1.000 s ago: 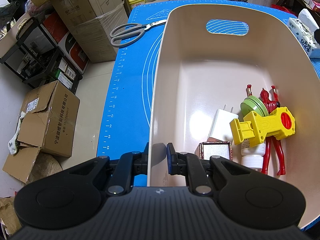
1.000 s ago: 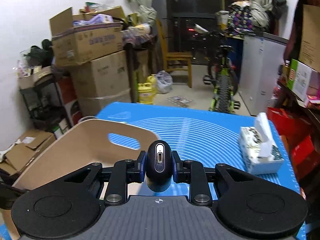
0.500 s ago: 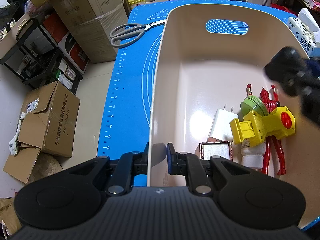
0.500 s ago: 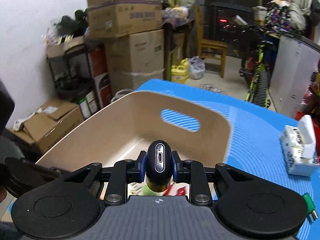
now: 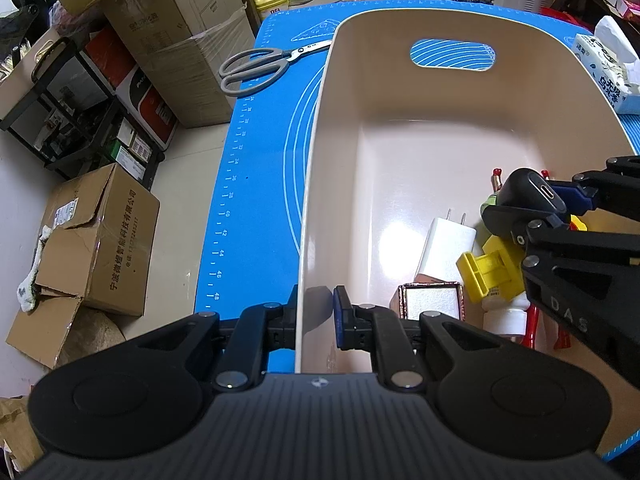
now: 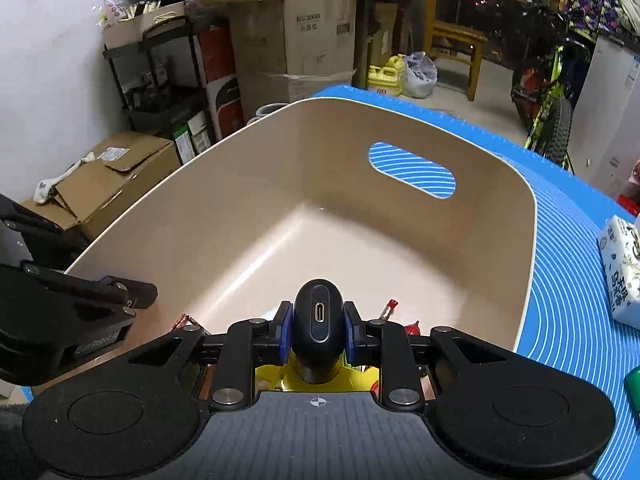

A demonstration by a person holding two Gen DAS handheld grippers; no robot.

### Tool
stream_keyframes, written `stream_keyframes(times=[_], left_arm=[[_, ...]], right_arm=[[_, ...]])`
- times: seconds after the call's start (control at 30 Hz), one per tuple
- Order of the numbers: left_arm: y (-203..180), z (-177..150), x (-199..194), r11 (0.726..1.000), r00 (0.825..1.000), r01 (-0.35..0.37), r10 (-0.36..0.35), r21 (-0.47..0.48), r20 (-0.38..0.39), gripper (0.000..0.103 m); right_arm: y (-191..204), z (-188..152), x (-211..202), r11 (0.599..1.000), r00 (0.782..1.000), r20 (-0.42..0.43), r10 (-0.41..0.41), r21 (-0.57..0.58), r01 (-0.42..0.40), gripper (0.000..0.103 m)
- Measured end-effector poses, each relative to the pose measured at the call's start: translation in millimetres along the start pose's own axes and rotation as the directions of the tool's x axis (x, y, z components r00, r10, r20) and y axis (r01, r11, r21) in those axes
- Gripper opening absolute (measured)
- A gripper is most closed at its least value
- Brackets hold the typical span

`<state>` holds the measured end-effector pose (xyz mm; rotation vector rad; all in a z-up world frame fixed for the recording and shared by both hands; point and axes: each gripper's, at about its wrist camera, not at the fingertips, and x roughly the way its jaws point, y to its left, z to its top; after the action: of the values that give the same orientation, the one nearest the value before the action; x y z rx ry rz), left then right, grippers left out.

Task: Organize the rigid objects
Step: 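Lift the black earbud case with the right tool and carry it over the basket, then open the right tool to drop the earbud case into the basket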

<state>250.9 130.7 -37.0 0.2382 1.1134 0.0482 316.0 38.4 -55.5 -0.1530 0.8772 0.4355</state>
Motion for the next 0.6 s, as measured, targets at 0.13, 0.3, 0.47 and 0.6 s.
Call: stream_keyframes(times=[0.13, 0.3, 0.47, 0.6], left_arm=[[0, 1, 0, 1.000, 1.000, 0.000, 0.000, 0.001, 0.000, 0.017], [0, 1, 0, 1.000, 1.000, 0.000, 0.000, 0.001, 0.000, 0.017], [0, 1, 0, 1.000, 1.000, -0.003, 0.003, 0.006, 0.002, 0.017], [1, 1, 0, 1.000, 1.000, -0.002, 0.002, 0.005, 0.002, 0.017]], right_arm=[[-5, 0, -4, 1.000, 1.000, 0.009, 0.022, 0.014, -0.022, 0.040], [-10, 0, -19, 0.999, 0.997, 0.066, 0.043, 0.008, -0.044, 0.054], [-19, 4, -38, 0.998, 0.991, 0.125, 0.052, 0.025, -0.055, 0.058], [-32, 3, -51, 0.998, 0.986, 0.164, 0.026, 0.044, -0.034, 0.059]])
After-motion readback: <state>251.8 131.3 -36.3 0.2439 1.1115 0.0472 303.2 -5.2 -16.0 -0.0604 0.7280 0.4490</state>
